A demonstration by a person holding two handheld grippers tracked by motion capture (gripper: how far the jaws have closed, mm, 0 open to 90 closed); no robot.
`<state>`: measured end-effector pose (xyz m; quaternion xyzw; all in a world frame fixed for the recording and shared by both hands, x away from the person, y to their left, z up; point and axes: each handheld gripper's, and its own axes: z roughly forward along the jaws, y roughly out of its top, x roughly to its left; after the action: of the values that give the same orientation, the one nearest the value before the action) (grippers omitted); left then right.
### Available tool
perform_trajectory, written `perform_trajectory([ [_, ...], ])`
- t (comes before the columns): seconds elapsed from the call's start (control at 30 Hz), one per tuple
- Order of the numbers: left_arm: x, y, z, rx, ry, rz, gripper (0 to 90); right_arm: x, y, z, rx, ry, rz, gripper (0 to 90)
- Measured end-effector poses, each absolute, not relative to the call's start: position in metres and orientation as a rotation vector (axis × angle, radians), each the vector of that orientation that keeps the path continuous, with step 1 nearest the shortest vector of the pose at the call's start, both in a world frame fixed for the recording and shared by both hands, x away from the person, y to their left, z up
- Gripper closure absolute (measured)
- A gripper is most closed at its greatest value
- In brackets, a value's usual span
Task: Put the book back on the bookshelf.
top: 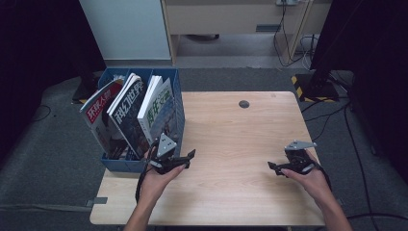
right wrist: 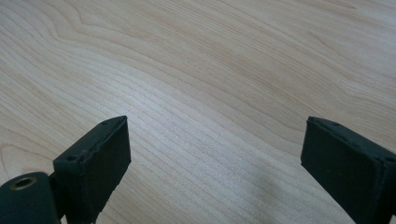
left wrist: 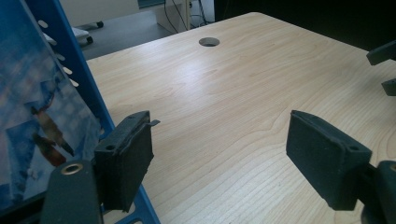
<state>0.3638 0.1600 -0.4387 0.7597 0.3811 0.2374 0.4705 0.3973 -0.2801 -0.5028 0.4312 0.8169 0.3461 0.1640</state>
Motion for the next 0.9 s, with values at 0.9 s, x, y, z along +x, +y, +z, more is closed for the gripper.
perform_trajectory([
  [0.9,0.388,0.100,-0.452,1.949,0.884,0.492,13.1,0.396,-0.283,-0.502,1.235,2.318,0.998,8.3],
])
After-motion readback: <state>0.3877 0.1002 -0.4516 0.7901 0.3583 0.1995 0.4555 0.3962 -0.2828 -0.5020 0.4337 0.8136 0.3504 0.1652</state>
